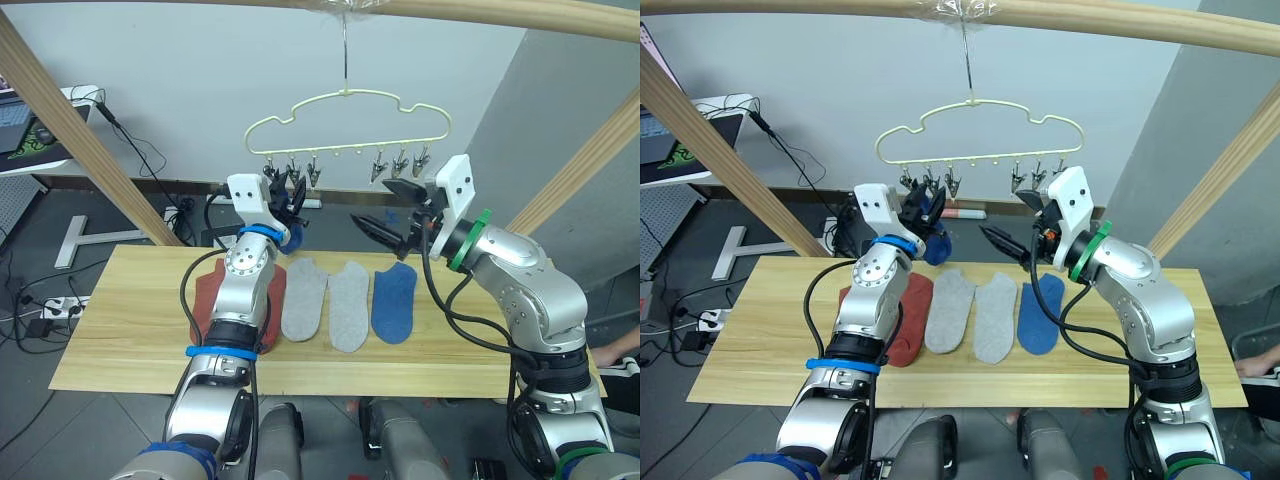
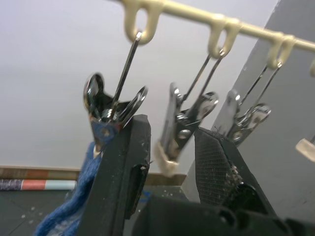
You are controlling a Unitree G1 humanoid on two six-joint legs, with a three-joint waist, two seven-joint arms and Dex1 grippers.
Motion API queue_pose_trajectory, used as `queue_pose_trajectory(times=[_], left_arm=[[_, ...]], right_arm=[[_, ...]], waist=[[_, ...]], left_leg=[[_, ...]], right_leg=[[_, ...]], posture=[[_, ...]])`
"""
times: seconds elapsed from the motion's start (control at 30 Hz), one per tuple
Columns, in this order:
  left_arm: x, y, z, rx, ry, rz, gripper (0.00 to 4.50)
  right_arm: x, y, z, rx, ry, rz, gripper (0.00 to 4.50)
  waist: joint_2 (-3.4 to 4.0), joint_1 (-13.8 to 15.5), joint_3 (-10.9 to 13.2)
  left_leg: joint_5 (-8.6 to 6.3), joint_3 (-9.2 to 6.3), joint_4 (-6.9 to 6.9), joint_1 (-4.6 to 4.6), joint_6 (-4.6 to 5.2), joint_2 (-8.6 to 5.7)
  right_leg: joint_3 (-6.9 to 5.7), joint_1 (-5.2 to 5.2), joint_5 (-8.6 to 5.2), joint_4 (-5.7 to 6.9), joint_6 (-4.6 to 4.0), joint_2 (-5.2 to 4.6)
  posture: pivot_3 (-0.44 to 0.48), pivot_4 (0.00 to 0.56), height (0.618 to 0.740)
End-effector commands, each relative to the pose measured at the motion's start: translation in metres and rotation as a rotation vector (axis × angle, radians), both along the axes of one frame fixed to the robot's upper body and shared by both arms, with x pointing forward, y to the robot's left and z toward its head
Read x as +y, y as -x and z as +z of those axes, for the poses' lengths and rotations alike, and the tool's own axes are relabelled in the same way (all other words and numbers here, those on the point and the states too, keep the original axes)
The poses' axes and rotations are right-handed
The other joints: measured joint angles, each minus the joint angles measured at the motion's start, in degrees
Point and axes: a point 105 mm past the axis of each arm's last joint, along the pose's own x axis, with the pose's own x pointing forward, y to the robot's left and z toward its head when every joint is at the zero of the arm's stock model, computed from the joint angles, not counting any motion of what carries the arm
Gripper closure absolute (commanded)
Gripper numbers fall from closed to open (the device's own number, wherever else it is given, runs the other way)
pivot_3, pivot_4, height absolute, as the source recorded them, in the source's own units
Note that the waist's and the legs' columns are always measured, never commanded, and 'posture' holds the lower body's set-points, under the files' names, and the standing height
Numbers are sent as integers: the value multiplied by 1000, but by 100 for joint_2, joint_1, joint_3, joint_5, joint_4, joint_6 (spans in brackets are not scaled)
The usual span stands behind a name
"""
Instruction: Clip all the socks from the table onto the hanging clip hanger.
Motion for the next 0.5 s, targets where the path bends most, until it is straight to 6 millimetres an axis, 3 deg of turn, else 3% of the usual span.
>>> queue_pose_trajectory(times=[0.03,0.5], left_arm=[[-13,4,20,-87,-8,-25,2759],[-10,3,35,-139,-19,5,2759]], right_arm=[[3,7,21,-79,-16,20,0],[2,7,22,-88,-11,19,0]], waist=[[0,0,0],[-1,-10,0]], left_leg=[[0,0,1,0,0,0],[0,0,54,-12,0,0]], right_leg=[[0,0,0,1,0,0],[0,0,14,20,21,1]], posture=[[-97,242,740],[-98,226,740]])
